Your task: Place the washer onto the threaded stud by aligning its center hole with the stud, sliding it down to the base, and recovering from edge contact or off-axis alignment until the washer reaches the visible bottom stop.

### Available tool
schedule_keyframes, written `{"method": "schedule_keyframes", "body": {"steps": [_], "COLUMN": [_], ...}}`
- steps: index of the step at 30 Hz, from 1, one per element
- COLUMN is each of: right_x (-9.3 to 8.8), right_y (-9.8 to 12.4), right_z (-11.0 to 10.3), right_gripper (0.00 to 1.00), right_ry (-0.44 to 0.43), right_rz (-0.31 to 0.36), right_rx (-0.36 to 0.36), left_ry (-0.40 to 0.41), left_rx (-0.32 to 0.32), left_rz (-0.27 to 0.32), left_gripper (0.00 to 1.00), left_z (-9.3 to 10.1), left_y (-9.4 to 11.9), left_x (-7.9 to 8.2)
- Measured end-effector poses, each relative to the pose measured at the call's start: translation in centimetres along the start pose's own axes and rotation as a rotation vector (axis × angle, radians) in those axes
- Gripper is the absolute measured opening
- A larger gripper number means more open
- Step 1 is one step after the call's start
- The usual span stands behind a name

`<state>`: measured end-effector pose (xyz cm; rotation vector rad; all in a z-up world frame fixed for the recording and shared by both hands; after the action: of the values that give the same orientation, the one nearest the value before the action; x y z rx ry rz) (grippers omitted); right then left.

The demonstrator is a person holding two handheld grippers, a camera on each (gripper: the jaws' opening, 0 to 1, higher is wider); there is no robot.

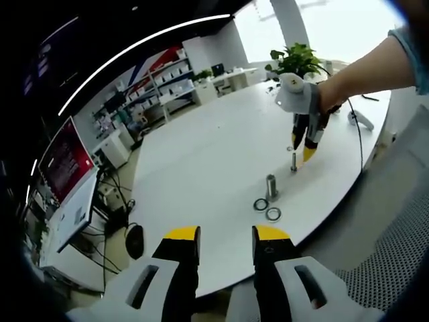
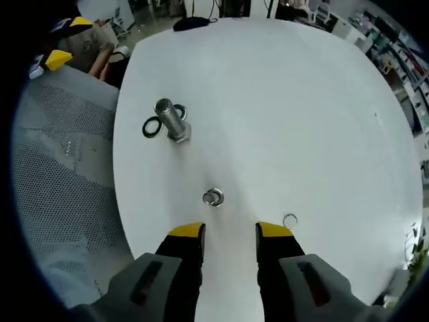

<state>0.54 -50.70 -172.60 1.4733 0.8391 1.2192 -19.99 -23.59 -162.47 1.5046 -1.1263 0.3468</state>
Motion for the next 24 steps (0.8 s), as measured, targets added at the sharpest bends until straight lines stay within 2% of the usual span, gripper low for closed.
{"method": "schedule_keyframes", "body": {"steps": [11,18,24], "right_x": [-2.2,-3.3,-3.9], "right_y": [0.0,-0.3,-0.6], "right_z": [1.2,3.3,4.5], "right_gripper": [0.31,0.31,0.3], "right_ry": [-0.04,-0.101,-0.137], "right_rz": [-0.049,-0.052,-0.046], "right_rx": [0.011,-0.015,-0.011], "left_ry": [0.003,0.001,-0.001], "left_rx": [0.002,0.002,0.001], "left_rz": [-0.006,-0.02,-0.033], "left_gripper": [0.29,0.29,0.29], "left_z": [0.0,0.0,0.0], "left_y": [0.0,-0.1,-0.2], "left_x": [0.0,-0.1,-0.2]}}
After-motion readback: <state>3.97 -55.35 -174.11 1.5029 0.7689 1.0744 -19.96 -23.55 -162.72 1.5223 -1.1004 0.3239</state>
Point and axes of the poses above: the point that each gripper's makers call its tool centre point, and the gripper's own axes: y roughly backward along the fingers, z roughly to its right, x roughly out of its top, the point moved 10 cm from there along y, roughly backward along the fingers, and after that the axes turned 1 degree about z, right-handed, at the moved point
